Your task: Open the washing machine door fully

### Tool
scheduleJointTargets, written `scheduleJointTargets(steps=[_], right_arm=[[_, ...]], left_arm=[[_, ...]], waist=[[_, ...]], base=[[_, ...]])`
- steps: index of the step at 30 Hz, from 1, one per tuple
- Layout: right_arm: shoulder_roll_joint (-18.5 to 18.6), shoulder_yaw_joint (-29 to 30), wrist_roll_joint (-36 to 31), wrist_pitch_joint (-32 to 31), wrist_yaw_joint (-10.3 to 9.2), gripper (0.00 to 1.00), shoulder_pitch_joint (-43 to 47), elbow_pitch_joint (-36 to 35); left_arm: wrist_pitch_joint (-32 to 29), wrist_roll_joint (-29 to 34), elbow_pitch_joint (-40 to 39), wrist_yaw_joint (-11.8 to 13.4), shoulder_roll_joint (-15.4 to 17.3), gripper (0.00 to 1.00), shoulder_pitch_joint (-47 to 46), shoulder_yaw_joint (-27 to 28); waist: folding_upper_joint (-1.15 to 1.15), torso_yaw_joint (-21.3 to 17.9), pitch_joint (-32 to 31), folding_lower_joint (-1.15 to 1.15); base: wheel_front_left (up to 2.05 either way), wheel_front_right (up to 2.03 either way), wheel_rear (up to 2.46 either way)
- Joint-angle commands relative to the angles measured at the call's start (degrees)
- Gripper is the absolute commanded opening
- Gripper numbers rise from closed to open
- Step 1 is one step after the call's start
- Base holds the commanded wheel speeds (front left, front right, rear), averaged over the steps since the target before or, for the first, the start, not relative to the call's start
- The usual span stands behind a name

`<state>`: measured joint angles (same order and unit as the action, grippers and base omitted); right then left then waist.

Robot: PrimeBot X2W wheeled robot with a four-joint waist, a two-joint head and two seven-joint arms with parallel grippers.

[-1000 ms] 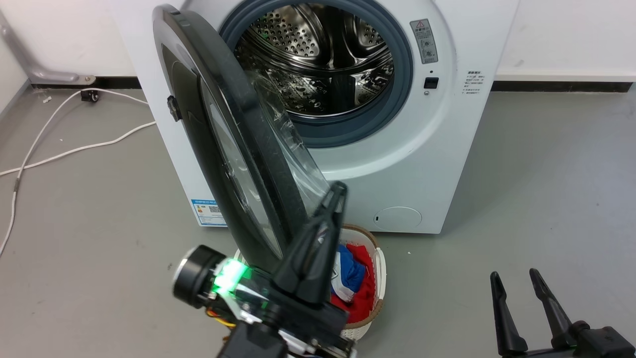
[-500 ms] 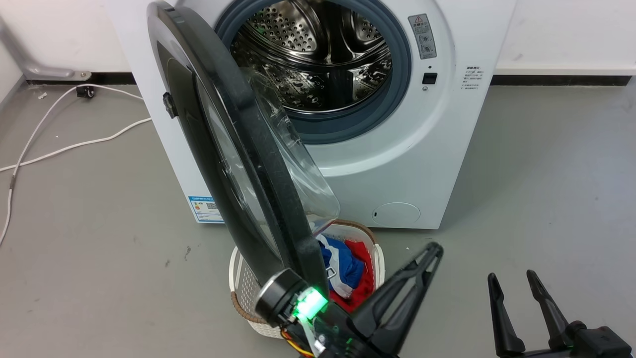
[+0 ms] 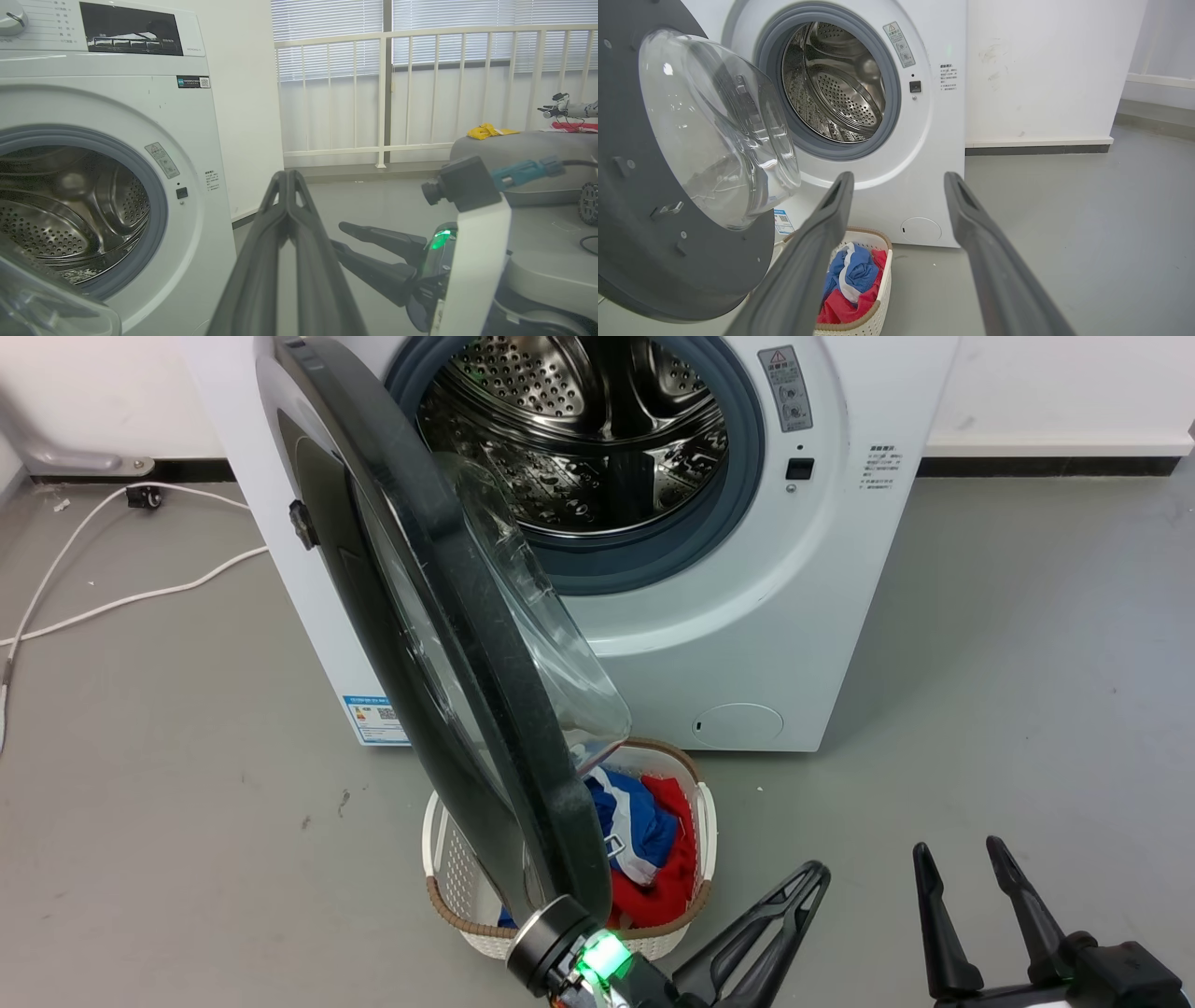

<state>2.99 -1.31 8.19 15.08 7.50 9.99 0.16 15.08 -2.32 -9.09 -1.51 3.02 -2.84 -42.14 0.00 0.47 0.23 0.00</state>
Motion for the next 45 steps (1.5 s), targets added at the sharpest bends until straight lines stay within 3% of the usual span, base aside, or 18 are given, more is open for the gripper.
scheduleJointTargets(steps=[1, 28, 45], right_arm=[[-0.2, 0.0, -0.2, 0.1, -0.01, 1.0, -0.9, 0.1], [-0.2, -0.1, -0.7, 0.1, -0.01, 1.0, -2.4, 0.4], [-0.2, -0.8, -0.2, 0.1, -0.01, 1.0, -0.4, 1.3]], left_arm=[[0.1, -0.2, 0.6, -0.2, 0.2, 0.0, 0.9, 0.3], [0.1, -1.2, 11.0, 0.2, 0.6, 0.0, 1.1, 18.1], [-0.1, -1.1, 9.0, 2.8, 1.0, 0.0, 7.9, 25.9]], waist=[[0.0, -0.1, 0.2, 0.0], [0.0, -0.4, 3.7, 0.0], [0.0, 5.3, 1.7, 0.0]], base=[[0.0, 0.0, 0.0], [0.0, 0.0, 0.0], [0.0, 0.0, 0.0]])
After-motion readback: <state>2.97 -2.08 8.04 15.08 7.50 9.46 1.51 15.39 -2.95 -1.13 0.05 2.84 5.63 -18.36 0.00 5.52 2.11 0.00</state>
